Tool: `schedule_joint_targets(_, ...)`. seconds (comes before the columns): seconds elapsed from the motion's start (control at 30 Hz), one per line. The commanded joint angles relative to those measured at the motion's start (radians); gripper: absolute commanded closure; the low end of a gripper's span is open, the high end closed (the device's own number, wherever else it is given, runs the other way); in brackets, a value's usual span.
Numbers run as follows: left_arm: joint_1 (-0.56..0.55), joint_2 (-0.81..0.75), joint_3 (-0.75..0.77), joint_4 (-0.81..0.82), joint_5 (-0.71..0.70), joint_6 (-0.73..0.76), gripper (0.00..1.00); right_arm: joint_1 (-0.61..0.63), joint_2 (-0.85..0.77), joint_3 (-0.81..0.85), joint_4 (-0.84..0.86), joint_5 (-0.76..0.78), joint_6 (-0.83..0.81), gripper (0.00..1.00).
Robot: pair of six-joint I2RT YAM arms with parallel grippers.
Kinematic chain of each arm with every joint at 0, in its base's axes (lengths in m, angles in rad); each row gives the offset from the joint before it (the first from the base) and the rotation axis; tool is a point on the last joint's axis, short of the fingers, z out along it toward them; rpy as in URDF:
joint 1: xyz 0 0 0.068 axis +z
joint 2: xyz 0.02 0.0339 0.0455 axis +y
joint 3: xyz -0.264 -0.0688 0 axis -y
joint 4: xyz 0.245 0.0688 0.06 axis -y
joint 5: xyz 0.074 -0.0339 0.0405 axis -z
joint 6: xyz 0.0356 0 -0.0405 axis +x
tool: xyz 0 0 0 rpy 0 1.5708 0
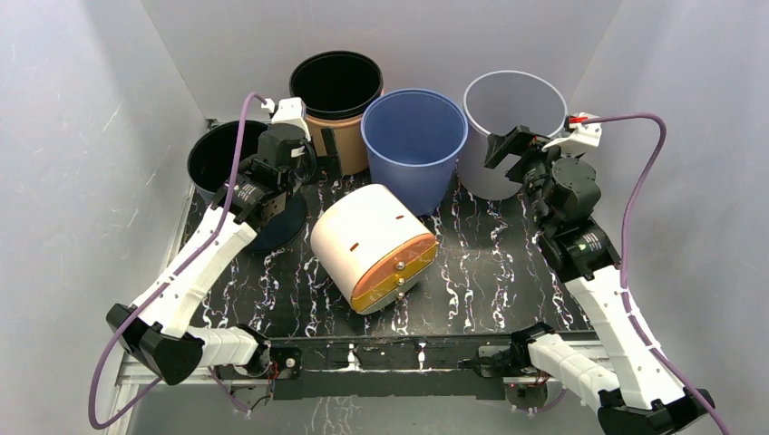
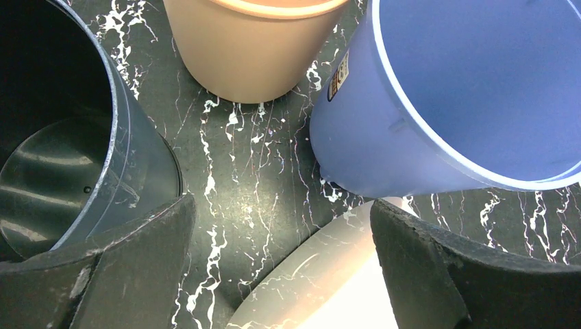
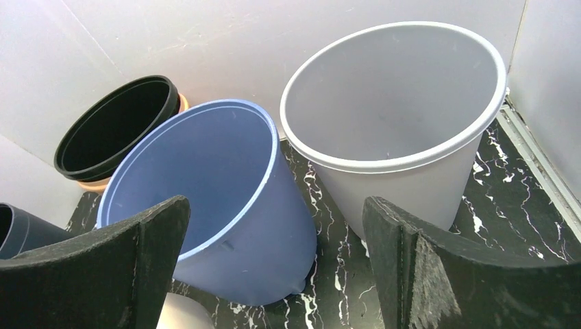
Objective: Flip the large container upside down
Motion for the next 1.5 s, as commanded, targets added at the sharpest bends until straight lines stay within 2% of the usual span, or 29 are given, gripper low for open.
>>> schedule_joint_targets(0.0, -0.002, -0.026, 0.012, 0.02, 0.017, 0.007, 0.02, 0.002, -0.011, -0.007, 0.044, 0.022, -0.004, 0.02)
schedule_joint_targets(0.17, -0.003, -0.055, -0.025, 0.066, -0.035, -0.037, 0.02, 0.001, -0.011, -0.012, 0.039, 0.035, -0.003, 0.02)
schedule_joint_targets(0.33, -0.003, -0.034, -0.008, 0.028, -0.065, -0.046, 0.02, 0.002, -0.004, -0.008, 0.023, 0.035, -0.01, 0.02)
schedule_joint_targets(0.4, -0.003, -0.017, -0.002, 0.019, -0.024, -0.022, 0.02, 0.002, 0.01, 0.009, -0.006, 0.03, -0.01, 0.02)
schedule_joint_targets(0.53, -0.003, 0.006, 0.003, 0.05, 0.201, 0.064, 0.02, 0.002, 0.068, 0.079, -0.102, 0.034, -0.011, 0.02)
schedule_joint_targets(0.6, -0.01, 0.012, 0.004, 0.084, 0.288, 0.062, 0.02, 0.001, 0.12, 0.14, -0.184, 0.071, 0.041, 0.02)
schedule_joint_targets(0.7, -0.062, 0.028, 0.038, 0.086, 0.273, 0.061, 0.02, -0.023, 0.248, 0.26, -0.343, 0.108, 0.088, 0.02)
schedule_joint_targets(0.8, -0.121, 0.044, 0.093, 0.057, 0.236, 0.085, 0.02, -0.121, 0.365, 0.369, -0.443, 0.024, 0.102, 0.02)
schedule_joint_targets(0.87, -0.142, 0.046, 0.124, 0.048, 0.261, 0.099, 0.02, -0.196, 0.403, 0.42, -0.457, -0.059, 0.12, 0.02)
schedule_joint_targets(0.93, -0.145, 0.049, 0.164, 0.03, 0.29, 0.117, 0.02, -0.229, 0.444, 0.479, -0.482, -0.07, 0.141, 0.02)
schedule_joint_targets(1.07, -0.144, 0.04, 0.2, 0.021, 0.32, 0.159, 0.02, -0.242, 0.523, 0.584, -0.493, -0.114, 0.118, 0.02)
schedule_joint_targets(1.2, -0.145, 0.018, 0.165, 0.046, 0.332, 0.162, 0.02, -0.243, 0.577, 0.644, -0.491, -0.171, 0.077, 0.02)
schedule_joint_targets(1.47, -0.145, 0.005, 0.123, 0.053, 0.337, 0.144, 0.02, -0.242, 0.611, 0.613, -0.434, -0.326, 0.087, 0.02)
